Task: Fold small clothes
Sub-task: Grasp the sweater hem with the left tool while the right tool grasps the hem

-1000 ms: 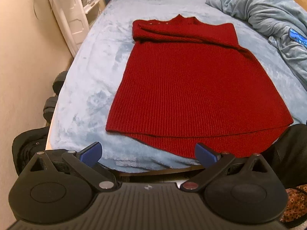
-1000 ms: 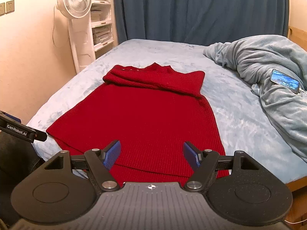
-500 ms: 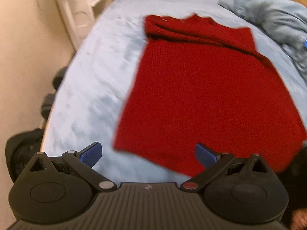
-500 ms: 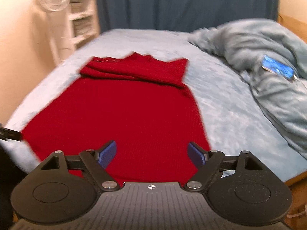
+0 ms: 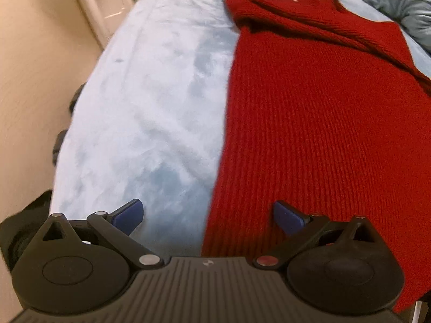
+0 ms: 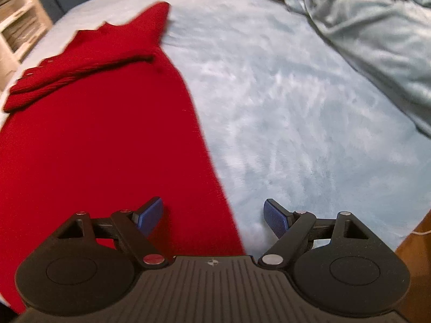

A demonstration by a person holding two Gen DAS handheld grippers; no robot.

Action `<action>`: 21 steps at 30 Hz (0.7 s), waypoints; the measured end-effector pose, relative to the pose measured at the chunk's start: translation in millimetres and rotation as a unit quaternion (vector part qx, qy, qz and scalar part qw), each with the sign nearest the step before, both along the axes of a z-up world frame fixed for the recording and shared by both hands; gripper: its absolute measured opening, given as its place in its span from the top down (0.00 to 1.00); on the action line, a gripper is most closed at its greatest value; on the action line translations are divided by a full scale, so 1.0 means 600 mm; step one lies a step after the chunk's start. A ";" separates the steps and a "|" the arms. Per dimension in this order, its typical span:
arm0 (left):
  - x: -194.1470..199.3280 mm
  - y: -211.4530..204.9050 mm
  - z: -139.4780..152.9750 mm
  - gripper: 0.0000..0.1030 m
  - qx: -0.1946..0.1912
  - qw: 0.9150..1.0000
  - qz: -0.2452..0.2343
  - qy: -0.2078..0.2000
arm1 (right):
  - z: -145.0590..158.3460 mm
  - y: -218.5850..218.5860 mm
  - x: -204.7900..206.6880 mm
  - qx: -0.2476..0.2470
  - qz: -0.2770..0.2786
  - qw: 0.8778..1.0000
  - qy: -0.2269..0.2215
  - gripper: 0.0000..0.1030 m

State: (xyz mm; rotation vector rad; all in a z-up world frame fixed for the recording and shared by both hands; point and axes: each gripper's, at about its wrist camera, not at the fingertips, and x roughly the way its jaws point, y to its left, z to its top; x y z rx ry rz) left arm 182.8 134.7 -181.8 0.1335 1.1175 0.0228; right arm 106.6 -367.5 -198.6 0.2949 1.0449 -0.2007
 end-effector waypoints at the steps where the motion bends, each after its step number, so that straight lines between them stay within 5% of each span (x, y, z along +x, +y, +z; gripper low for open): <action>1: 0.003 -0.001 -0.005 0.00 -0.004 1.000 -0.007 -0.003 | -0.011 -0.006 0.007 0.009 -0.002 1.000 0.012 0.19; 7: 0.007 0.011 -0.020 0.00 -0.070 0.997 0.012 0.041 | -0.022 -0.005 0.008 0.056 0.030 0.998 0.019 0.12; 13: -0.022 0.003 -0.014 0.00 -0.109 0.988 -0.040 0.102 | -0.016 0.037 -0.011 0.062 0.124 0.989 0.043 0.16; 14: -0.028 -0.003 -0.010 0.07 -0.113 0.987 -0.048 0.105 | -0.017 0.044 -0.014 0.067 0.133 0.988 0.049 0.22; 15: -0.035 -0.009 -0.001 0.33 -0.112 0.988 -0.050 0.098 | -0.012 0.048 -0.017 0.061 0.129 0.989 0.048 0.38; 16: -0.042 -0.014 0.013 0.46 -0.102 0.990 -0.045 0.085 | -0.006 0.051 -0.020 0.057 0.128 0.989 0.045 0.68; 17: -0.048 -0.013 0.028 0.81 -0.115 0.990 -0.037 0.076 | 0.002 0.051 -0.023 0.060 0.124 0.990 0.037 0.79; 19: -0.057 0.001 0.055 0.81 -0.173 0.983 -0.011 0.057 | 0.020 0.048 -0.032 0.080 0.108 0.991 0.017 0.84; 21: -0.066 0.004 0.079 0.82 -0.183 0.982 -0.005 0.038 | 0.042 0.048 -0.043 0.082 0.100 0.992 -0.007 0.85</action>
